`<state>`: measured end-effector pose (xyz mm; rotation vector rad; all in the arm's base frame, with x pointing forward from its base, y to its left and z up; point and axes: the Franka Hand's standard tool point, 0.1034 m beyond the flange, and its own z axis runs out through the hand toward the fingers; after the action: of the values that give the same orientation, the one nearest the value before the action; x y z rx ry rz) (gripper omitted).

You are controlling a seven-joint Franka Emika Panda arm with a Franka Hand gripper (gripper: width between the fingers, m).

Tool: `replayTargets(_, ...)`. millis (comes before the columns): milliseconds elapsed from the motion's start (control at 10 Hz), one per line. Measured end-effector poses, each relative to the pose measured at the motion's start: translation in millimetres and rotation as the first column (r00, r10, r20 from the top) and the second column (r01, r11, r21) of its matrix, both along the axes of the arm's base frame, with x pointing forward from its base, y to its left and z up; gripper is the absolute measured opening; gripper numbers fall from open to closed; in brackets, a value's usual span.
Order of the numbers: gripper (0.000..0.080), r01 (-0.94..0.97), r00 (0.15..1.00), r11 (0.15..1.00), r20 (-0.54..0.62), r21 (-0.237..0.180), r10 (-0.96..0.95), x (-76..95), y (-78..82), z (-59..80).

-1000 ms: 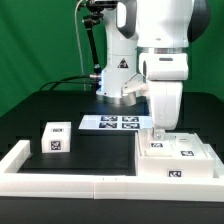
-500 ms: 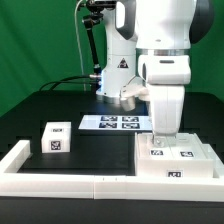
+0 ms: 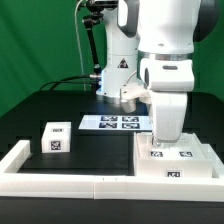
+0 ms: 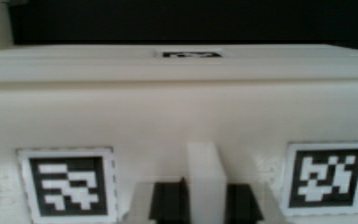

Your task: Assemble cabinet

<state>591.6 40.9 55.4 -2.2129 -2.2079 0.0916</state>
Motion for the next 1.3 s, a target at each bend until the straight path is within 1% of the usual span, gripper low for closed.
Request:
replayTargets(200,0.007,0.008,1.0,1.0,0.002,0.0,-0.008,-0.2,-0.5,0.6)
replayTargets(300,0.017,0.024,1.0,1.0,0.018,0.003,-0.024,-1.9,-0.9,1.1)
replayTargets(400,0.017,0.028,0.999,1.0,0.018,0.001,-0.028,-4.5,-4.1,2.1)
replayTargets(500,0.0308,0.034,0.999,0.999,0.02,-0.001,-0.034,-5.0,-6.4,5.2)
replayTargets(600,0.0444,0.057,0.998,0.998,0.027,-0.004,-0.057,-5.9,-11.1,11.5)
replayTargets(700,0.0444,0.108,0.994,0.994,0.034,-0.007,-0.108,-10.2,-16.7,18.3)
replayTargets(800,0.0617,0.152,0.987,0.988,0.055,-0.007,-0.152,-17.6,-18.5,25.4)
replayTargets(900,0.0757,0.202,0.978,0.979,0.061,-0.011,-0.201,-34.0,-17.3,31.6)
replayTargets(1000,0.0786,0.312,0.948,0.95,0.069,-0.011,-0.311,-49.4,-15.0,33.6)
replayTargets(1100,0.0786,0.335,0.939,0.942,0.082,-0.001,-0.334,-59.9,-12.1,32.7)
replayTargets(1300,0.0797,0.348,0.935,0.938,0.076,-0.002,-0.346,-60.8,-12.1,31.2)
